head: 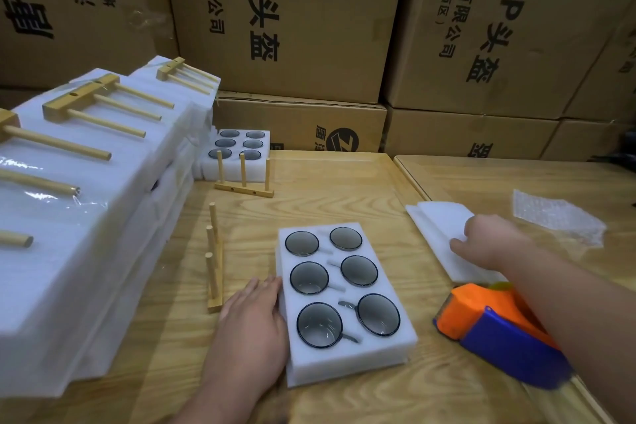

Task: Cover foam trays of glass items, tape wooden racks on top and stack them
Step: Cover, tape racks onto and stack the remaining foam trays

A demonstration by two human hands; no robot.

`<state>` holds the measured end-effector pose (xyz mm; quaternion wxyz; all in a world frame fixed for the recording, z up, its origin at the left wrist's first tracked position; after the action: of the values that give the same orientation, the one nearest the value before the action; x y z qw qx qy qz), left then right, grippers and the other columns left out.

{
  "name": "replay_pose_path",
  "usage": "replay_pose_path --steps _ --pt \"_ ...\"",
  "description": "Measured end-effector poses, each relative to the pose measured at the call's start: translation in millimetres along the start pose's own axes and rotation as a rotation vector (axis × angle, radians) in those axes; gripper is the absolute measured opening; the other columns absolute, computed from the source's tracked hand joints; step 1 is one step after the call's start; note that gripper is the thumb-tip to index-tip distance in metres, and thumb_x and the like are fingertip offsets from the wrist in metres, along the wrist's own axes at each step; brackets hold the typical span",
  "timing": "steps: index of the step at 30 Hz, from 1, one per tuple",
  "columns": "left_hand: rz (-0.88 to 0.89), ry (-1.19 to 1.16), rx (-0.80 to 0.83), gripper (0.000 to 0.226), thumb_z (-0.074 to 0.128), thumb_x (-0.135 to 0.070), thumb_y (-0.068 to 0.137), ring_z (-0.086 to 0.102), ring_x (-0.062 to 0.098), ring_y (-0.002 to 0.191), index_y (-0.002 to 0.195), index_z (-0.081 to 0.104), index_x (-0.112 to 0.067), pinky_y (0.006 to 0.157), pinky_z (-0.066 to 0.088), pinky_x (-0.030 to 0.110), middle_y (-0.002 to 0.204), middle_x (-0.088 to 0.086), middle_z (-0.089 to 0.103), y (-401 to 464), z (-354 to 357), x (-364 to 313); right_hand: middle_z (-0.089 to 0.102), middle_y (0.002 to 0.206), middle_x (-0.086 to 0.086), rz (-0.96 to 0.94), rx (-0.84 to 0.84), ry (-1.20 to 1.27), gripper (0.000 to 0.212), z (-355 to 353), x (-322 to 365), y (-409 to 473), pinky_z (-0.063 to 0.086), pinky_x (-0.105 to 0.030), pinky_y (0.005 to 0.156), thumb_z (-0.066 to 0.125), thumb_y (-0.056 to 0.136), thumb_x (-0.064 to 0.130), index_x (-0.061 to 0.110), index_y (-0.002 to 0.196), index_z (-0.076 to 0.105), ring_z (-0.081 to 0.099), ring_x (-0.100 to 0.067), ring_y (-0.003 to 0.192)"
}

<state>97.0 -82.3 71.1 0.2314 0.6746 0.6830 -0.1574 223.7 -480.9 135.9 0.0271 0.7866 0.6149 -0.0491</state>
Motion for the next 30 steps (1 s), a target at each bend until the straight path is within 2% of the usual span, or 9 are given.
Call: replay_pose_path --steps 3,9,13,17,21,23,25,27,30 --pt "0.003 0.001 -0.008 0.051 0.033 -0.023 0.103 0.024 0.007 0.151 0.153 0.039 -0.034 0.122 0.017 0.030 0.157 -0.019 0.040 0 -1 0 0.060 0.078 -0.003 -0.005 -0.038 0.005 0.030 -9 3 -5 0.039 -0.028 0.051 0.054 0.091 0.042 0.015 0.080 0.057 0.057 -0.016 0.068" --pt "-0.002 0.007 -0.016 0.053 0.033 -0.021 0.102 0.025 0.008 0.151 0.153 0.038 -0.033 0.122 0.016 0.029 0.158 -0.017 0.039 -1 -2 -1 0.060 0.080 -0.002 0.071 -0.119 0.087 0.011 -26 0 -14 0.044 -0.028 0.051 0.052 0.089 0.020 0.015 0.095 0.060 0.059 -0.019 0.068" --pt "-0.001 0.015 -0.020 0.054 0.035 -0.020 0.100 0.026 0.009 0.151 0.153 0.039 -0.031 0.122 0.017 0.030 0.157 -0.015 0.041 -2 -2 -1 0.058 0.080 -0.001 0.115 -0.246 0.011 0.016 -50 -5 -21 0.047 -0.032 0.060 0.049 0.092 0.013 0.018 0.105 0.056 0.058 -0.023 0.073" --pt "0.001 0.022 -0.031 0.055 0.036 -0.018 0.099 0.026 0.009 0.150 0.153 0.039 -0.030 0.122 0.016 0.029 0.158 -0.014 0.041 -1 -2 0 0.057 0.081 -0.005 0.132 -0.426 0.068 0.023 -81 -6 -29 0.041 -0.032 0.061 0.045 0.090 0.013 0.020 0.107 0.059 0.054 -0.032 0.076" --pt "0.003 0.016 -0.036 0.055 0.035 -0.020 0.100 0.025 0.008 0.151 0.154 0.038 -0.031 0.123 0.014 0.028 0.159 -0.016 0.038 -1 -1 1 0.054 0.080 0.001 0.056 -0.599 0.367 0.025 -101 15 -49 0.037 -0.032 0.059 0.046 0.086 0.017 0.023 0.106 0.060 0.050 -0.029 0.075" --pt "0.006 0.010 -0.039 0.055 0.034 -0.020 0.101 0.025 0.008 0.151 0.154 0.038 -0.031 0.123 0.014 0.028 0.159 -0.016 0.038 -1 -1 1 0.055 0.084 0.006 -0.046 -0.659 0.541 0.033 -103 32 -65 0.039 -0.033 0.062 0.049 0.086 0.017 0.028 0.114 0.063 0.050 -0.023 0.078" --pt "0.008 0.011 -0.040 0.055 0.034 -0.020 0.101 0.024 0.008 0.151 0.154 0.038 -0.031 0.123 0.014 0.028 0.159 -0.016 0.038 -2 -1 0 0.059 0.087 0.008 -0.173 -0.700 0.708 0.033 -103 53 -82 0.039 -0.030 0.066 0.053 0.086 0.012 0.026 0.113 0.067 0.054 -0.019 0.081" --pt "0.010 0.012 -0.042 0.054 0.034 -0.019 0.100 0.025 0.008 0.151 0.154 0.039 -0.030 0.123 0.015 0.028 0.159 -0.015 0.038 -2 -2 -1 0.063 0.088 0.009 -0.270 -0.715 0.850 0.029 -100 72 -98 0.040 -0.024 0.067 0.054 0.086 0.012 0.023 0.107 0.070 0.056 -0.013 0.083" --pt "0.012 0.006 -0.047 0.052 0.038 -0.018 0.098 0.029 0.010 0.149 0.149 0.044 -0.031 0.121 0.019 0.029 0.154 -0.014 0.046 -2 -4 -2 0.069 0.089 0.021 -0.357 -0.639 1.064 0.028 -93 95 -118 0.043 -0.007 0.068 0.052 0.083 0.018 0.037 0.097 0.068 0.059 0.002 0.085"
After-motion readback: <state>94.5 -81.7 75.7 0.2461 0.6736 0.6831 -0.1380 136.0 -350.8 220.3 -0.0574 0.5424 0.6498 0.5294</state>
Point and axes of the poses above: each hand's wrist, its own y-axis towards the middle knuckle, its own z-axis out of the palm, x = y × z, the point moved 6 cm from there along y, towards the middle knuckle
